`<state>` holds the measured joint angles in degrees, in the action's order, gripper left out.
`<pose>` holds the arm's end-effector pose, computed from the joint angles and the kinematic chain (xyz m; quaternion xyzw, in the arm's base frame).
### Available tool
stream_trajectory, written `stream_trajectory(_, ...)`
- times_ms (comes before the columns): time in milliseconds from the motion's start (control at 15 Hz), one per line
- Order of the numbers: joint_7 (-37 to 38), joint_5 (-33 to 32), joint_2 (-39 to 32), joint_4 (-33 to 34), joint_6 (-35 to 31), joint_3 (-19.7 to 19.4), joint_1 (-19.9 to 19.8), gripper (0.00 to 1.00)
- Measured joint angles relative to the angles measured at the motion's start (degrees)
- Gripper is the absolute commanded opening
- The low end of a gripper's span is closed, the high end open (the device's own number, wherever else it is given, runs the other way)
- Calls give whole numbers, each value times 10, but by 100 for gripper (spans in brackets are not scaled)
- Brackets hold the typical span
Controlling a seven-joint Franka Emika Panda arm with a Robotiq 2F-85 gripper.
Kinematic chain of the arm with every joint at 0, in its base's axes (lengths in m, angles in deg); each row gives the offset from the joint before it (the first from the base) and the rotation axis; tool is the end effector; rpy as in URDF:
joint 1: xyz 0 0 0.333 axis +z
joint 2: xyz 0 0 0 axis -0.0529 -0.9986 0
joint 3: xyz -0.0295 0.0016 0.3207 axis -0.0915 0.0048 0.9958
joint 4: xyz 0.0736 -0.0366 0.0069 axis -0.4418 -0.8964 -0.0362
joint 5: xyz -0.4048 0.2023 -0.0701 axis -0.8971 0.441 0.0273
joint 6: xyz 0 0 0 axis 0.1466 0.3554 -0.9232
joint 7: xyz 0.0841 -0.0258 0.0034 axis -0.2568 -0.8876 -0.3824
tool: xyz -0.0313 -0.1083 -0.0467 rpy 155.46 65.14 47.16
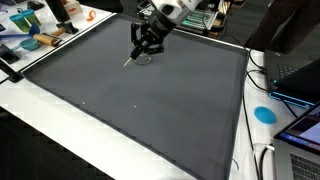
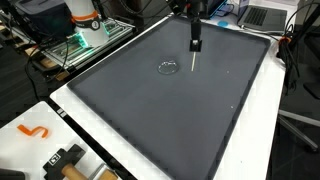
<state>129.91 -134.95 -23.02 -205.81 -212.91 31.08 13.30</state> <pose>0.5930 0.1663 0.2024 0.9207 0.1534 0.1577 0.3222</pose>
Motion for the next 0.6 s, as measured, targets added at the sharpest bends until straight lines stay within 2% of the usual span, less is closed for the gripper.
stream_trajectory(267, -3, 16, 18, -6, -40, -6, -16, 3)
stream_trajectory(600, -41, 85, 50, -36, -98, -16, -40, 3)
